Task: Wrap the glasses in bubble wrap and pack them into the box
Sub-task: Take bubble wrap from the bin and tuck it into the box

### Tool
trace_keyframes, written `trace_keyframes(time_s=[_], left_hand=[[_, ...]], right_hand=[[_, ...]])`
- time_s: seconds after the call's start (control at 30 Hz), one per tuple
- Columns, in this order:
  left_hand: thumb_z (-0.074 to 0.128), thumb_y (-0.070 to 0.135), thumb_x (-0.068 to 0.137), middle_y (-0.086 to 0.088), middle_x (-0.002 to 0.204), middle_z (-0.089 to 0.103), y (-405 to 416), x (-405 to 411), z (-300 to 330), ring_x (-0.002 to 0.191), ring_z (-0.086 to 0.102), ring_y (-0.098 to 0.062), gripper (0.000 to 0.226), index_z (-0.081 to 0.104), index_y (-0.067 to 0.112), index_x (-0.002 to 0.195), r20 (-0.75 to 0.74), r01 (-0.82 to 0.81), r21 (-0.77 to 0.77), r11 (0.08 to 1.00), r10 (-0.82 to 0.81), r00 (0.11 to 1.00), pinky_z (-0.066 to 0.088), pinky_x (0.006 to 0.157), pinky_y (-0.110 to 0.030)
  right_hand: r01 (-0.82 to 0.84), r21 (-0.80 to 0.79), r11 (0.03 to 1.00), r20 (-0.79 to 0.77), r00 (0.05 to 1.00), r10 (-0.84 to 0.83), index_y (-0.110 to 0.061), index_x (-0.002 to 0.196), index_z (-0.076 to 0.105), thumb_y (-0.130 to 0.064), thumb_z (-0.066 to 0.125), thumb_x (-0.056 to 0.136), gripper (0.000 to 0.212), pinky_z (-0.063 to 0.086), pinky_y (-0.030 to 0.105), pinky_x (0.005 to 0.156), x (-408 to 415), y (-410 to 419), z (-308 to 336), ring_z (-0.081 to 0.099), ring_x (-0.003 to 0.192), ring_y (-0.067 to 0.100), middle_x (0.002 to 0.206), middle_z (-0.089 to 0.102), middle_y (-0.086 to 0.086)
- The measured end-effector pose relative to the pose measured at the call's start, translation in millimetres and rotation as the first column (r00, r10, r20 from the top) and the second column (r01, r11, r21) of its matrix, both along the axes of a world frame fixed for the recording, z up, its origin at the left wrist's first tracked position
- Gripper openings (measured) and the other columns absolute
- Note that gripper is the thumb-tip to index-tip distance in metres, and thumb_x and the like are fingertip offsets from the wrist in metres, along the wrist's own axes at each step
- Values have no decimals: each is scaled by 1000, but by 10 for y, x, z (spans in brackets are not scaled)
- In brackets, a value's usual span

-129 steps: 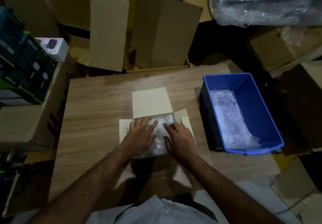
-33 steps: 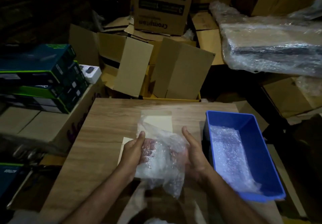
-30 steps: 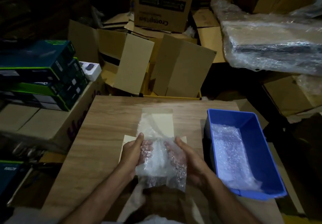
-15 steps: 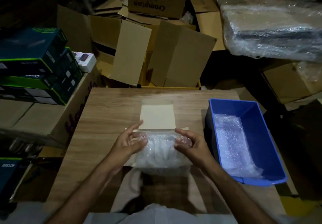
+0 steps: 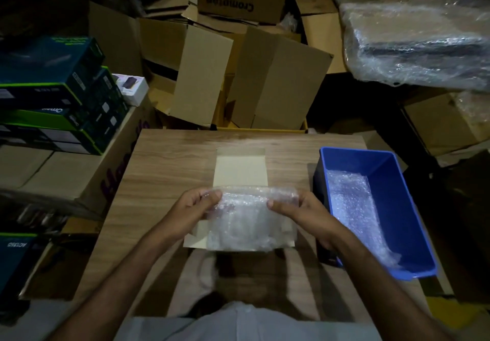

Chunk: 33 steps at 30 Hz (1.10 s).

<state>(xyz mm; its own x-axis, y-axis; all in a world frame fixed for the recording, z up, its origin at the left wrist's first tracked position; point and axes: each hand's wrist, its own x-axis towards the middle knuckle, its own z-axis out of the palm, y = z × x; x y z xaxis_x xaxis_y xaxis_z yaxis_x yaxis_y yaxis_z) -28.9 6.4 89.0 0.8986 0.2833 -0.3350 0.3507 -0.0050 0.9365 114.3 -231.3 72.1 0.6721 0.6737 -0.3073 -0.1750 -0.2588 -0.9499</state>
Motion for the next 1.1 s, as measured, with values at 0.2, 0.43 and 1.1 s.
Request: trace_keyframes(time_s=[0.2, 0.43, 1.1], left_hand=[[68, 11, 94, -10, 103, 78, -194, -10, -101, 90, 74, -26, 30, 64, 8, 123, -34, -141, -87, 986, 138, 990, 60, 72, -28], [74, 1, 87, -13, 119, 74, -150, -190, -183, 113, 70, -30, 45, 58, 4, 129, -124, -8, -247, 969, -23, 992, 56, 97, -41], [68, -1, 91, -18, 114, 72, -411, -159, -83, 88, 77, -20, 52, 40, 14, 133, 20, -232, -119, 966, 236, 972, 62, 66, -33]], right_hand=[[260, 47, 965, -334, 914, -230, -13, 119, 68, -27, 85, 81, 44, 62, 41, 84, -192, 73, -123, 75, 100, 28, 111, 76, 9], [186, 66, 980, -324, 933, -155, -12, 122, 68, -14, 90, 71, 56, 61, 49, 86, -231, -41, -126, 74, 104, 31, 115, 75, 13], [282, 145, 948, -358, 909, -215, -16, 142, 42, 0, 77, 85, 69, 61, 35, 75, -493, 199, -202, 75, 95, 26, 114, 73, 19]])
